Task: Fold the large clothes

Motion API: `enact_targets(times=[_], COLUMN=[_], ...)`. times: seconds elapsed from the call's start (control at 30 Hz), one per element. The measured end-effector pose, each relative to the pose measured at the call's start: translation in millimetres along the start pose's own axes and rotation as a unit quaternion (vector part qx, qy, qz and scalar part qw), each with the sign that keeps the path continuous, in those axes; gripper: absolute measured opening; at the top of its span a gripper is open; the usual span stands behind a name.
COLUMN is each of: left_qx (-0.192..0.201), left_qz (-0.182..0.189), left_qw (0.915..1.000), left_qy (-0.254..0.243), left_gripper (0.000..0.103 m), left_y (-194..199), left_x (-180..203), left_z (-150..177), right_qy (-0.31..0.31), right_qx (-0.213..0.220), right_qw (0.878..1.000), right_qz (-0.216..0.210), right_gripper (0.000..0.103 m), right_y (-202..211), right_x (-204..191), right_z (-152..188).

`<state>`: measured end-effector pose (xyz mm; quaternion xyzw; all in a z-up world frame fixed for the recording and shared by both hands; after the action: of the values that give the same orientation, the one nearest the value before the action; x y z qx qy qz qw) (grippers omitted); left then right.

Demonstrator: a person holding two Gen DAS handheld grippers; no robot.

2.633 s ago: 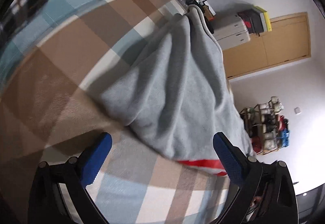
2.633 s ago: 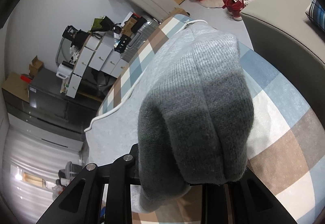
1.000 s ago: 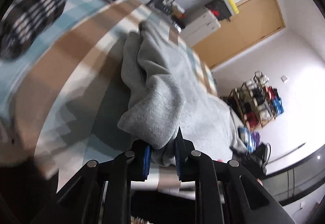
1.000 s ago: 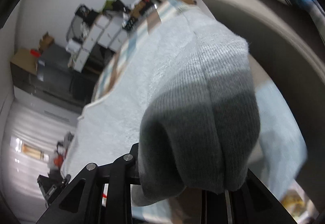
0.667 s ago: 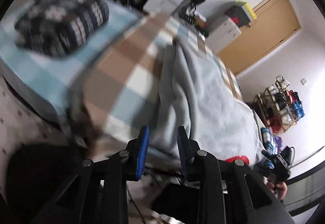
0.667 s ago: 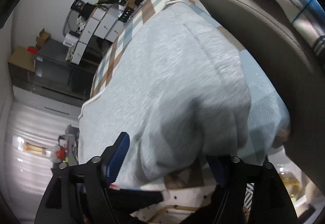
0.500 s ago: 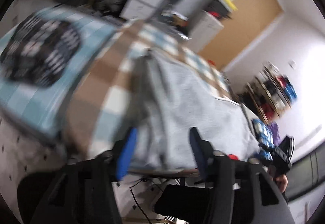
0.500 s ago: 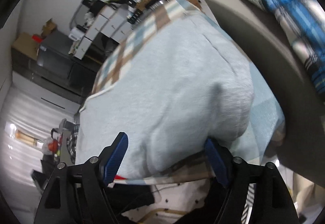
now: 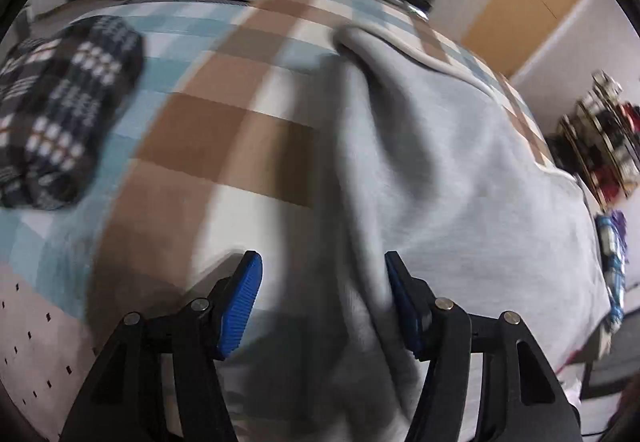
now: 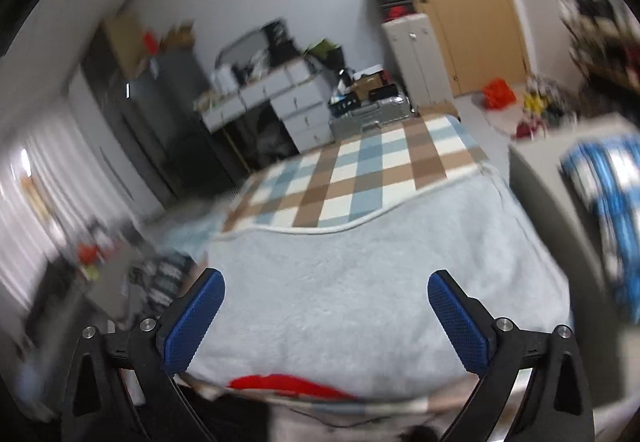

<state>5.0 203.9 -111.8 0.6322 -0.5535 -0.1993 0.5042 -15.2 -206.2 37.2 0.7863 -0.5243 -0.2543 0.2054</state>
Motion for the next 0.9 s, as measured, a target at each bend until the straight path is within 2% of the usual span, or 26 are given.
enact_targets(times=[0.1,0.2,0.3,0.33,0.37,0.47,0.57,0.67,0.7,0.8,0.9], left_qx=[0.028,0.06,0.099,0.102,0.103,0.095,0.09,0.085,0.082,0.074,0.067], left_qz=[-0.013,-0.029,-0.068,-0.066,-0.058,-0.031,-0.005,0.014,0.021,0.027,0.028], left_qw=[0.9995,0.9977,0.9923,0.9921,0.9927,0.995,0.9958,0.9962,0.9964,0.9969,0.9973], left_qy=[-0.001,-0.01,-0.032,-0.031,-0.025,0.002,0.014,0.012,0.01,0.002,0.006], left_gripper=[0.058,0.058,0.058,0.058,0.058,0.058,0.058,0.058,0.058,0.058,0.058], left_y=[8,16,29,31,33,31,36,40,38,38,38], left_x=[-1,5,4,1,-5,-22,-26,-18,-15,-10,-11], left_z=[0,-5,-2,-1,1,-2,2,6,7,11,12], right_qy=[0.119,0.233,0.326,0.353,0.367,0.378,0.381,0.363,0.361,0.369,0.361], right_qx=[-0.012,-0.061,-0.128,-0.161,-0.189,-0.266,-0.289,-0.298,-0.295,-0.268,-0.228], right_qw=[0.992,0.969,0.932,0.915,0.902,0.878,0.868,0.871,0.872,0.864,0.866], right_qz=[0.047,0.06,0.092,0.114,0.122,0.122,0.132,0.141,0.149,0.214,0.26], right_gripper=[0.103,0.103,0.103,0.103,0.103,0.102,0.102,0.102,0.102,0.102,0.1], right_y=[-44,-104,-170,-200,-223,-269,-289,-307,-311,-328,-332], right_x=[-44,-86,-107,-108,-104,-86,-72,-59,-57,-44,-31], right_z=[-30,-50,-48,-46,-42,-26,-19,-19,-21,-30,-47])
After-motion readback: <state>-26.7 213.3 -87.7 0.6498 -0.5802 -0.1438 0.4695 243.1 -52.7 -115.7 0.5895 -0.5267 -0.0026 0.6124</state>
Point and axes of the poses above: each gripper's, at about its wrist camera, not at the fingertips, and y roughly against the way its jaws point, x to its right, z to its underside, the point moved 1 cm from there along -y, roughly the way its jaws point, and after that the axes turned 4 degrees about y, right-handed, at the moved point
